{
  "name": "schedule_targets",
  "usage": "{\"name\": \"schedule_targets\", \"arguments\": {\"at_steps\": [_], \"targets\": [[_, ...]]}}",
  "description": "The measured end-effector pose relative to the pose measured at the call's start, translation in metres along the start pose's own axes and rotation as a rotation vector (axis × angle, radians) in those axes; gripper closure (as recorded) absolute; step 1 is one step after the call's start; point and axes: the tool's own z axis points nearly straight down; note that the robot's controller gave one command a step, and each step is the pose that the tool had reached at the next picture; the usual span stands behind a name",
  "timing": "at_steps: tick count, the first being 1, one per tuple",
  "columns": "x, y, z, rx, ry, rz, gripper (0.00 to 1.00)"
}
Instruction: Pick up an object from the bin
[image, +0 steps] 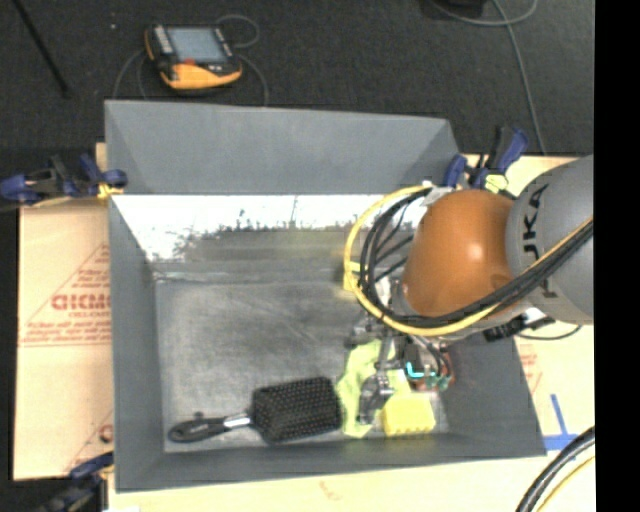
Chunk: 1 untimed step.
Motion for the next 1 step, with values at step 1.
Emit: {"name": "schedule_targets", "arguments": {"at_steps": [1], "targets": [[-0.0019, 0.0000, -0.0035, 0.000, -0.008, 0.000, 0.00]]}}
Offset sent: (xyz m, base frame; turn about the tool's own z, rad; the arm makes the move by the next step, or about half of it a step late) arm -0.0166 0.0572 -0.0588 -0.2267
